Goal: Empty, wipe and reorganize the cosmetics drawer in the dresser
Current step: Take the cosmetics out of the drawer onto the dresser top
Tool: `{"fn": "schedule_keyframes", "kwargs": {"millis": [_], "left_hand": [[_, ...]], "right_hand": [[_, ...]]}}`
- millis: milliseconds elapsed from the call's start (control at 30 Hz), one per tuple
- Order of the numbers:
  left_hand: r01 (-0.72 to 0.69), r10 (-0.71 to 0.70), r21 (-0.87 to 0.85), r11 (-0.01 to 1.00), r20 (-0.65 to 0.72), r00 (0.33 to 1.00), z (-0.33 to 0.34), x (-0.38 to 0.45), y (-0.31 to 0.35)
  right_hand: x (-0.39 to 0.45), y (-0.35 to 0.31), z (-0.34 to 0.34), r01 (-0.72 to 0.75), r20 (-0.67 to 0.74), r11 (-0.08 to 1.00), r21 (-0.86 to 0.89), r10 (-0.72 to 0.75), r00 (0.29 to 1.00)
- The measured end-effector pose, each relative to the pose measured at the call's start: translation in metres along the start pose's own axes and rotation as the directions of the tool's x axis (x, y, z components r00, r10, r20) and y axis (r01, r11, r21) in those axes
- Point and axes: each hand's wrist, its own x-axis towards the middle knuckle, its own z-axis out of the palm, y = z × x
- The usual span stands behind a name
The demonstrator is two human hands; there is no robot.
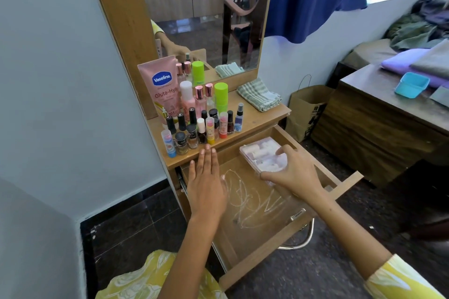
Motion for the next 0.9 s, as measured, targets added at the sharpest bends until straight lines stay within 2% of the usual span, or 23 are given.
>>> {"fn": "schedule_keyframes", "kwargs": {"millis": [100,267,567,900], "left_hand": [[0.001,-0.001,0.014,1.0,0.003,1.0,0.0,0.0,0.0],[0.003,-0.003,0.013,1.0,0.024,1.0,-0.002,0.001,0.001],[-0.008,0.007,0.015,1.0,0.026,1.0,-0.003,0.0,0.0],[-0.005,0.005,-0.033,0.999,0.016,1.0,-0.002,0.001,-0.001]], "right_hand": [[-0.006,0.0,-0.017,0.033,-0.151,0.996,0.084,-0.019,0.988],[0.012,-0.003,-0.039,0.048,-0.329,0.995,0.09,-0.016,0.944],[0.097,-0.044,-0.031,0.143,-0.323,0.988,0.064,-0.115,0.939],[0.132,-0.057,-0.004,0.19,-0.167,0.982,0.018,-0.185,0.968]]}}
